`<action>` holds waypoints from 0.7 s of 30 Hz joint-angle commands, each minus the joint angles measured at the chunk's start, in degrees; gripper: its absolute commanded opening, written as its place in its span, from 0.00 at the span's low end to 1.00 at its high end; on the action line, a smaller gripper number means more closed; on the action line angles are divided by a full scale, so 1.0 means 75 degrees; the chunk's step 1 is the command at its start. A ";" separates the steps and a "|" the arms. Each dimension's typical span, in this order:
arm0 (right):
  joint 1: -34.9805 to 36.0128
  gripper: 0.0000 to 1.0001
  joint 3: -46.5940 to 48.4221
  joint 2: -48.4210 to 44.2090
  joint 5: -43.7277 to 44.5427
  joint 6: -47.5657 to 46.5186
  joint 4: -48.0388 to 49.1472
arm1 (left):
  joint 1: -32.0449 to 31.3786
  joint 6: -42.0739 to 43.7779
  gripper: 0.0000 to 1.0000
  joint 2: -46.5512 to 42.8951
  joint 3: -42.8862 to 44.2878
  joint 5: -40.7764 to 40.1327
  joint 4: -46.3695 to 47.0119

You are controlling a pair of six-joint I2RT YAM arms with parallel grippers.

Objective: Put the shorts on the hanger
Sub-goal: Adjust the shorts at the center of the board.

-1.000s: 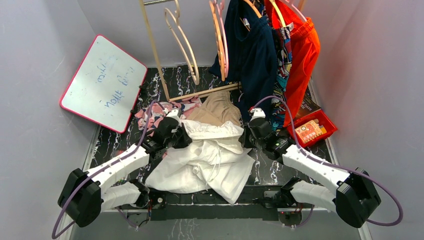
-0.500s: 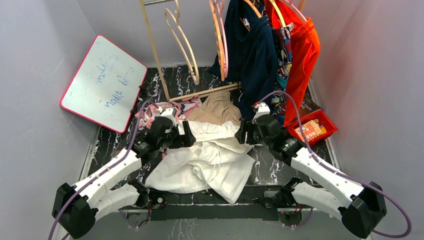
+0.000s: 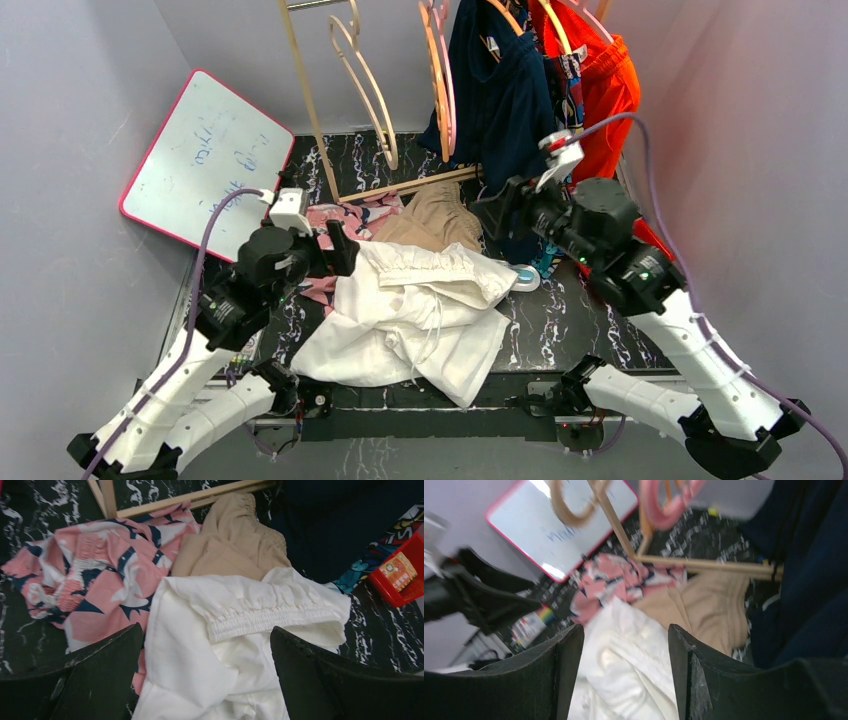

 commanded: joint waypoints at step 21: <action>0.0241 0.64 0.6123 0.4622 -0.0584 -0.0379 0.1597 | 0.0046 0.1167 0.98 -0.0666 -0.1666 -0.1733 0.1045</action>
